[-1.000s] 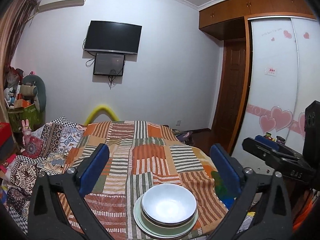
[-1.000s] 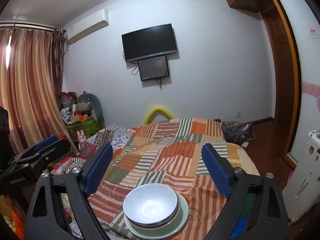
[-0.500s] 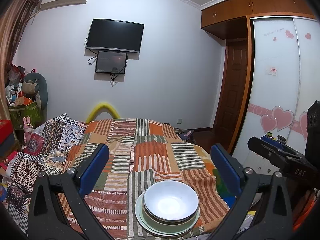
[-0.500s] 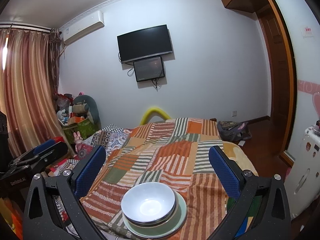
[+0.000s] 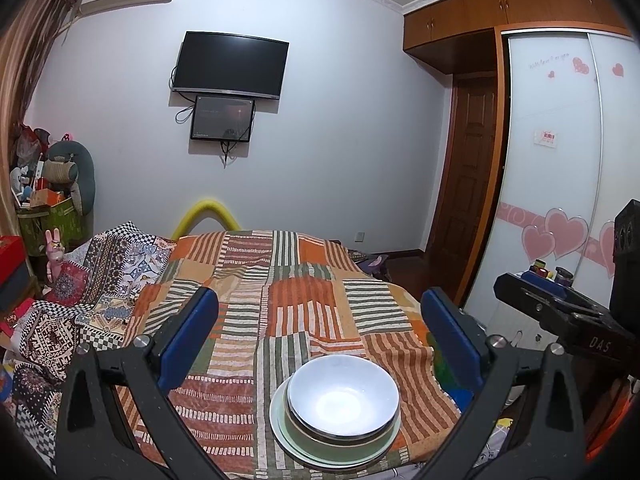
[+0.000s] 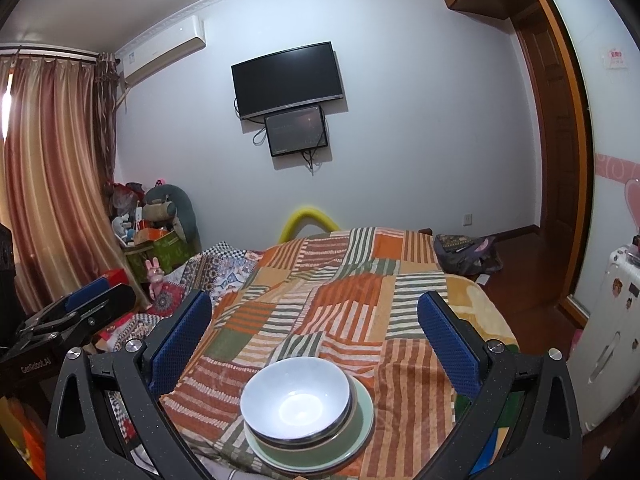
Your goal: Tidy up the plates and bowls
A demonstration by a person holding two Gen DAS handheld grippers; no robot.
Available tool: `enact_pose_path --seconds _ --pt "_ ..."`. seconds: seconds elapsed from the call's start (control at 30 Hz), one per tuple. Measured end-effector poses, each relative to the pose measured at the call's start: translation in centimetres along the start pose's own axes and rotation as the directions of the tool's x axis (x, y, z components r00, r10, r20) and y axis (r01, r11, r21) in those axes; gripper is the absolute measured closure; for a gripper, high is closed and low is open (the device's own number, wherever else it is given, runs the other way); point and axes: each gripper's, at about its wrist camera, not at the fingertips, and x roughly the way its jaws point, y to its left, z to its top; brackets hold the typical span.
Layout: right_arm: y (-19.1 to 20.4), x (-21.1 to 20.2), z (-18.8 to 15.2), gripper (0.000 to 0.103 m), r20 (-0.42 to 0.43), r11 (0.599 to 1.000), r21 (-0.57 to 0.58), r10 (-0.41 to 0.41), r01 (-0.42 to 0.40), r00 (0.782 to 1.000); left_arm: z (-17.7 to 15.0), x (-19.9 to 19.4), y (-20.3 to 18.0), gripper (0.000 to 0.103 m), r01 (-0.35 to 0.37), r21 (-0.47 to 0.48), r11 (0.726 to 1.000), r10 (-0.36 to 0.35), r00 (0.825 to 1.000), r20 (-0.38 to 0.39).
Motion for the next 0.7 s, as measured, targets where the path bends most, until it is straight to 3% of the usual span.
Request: enact_pose_path --seconds 0.7 --pt "0.14 0.15 -0.06 0.000 -0.018 1.000 -0.002 0.013 -0.013 1.000 -0.28 0.38 0.15 0.000 0.004 0.003 1.000 -0.004 1.000 -0.016"
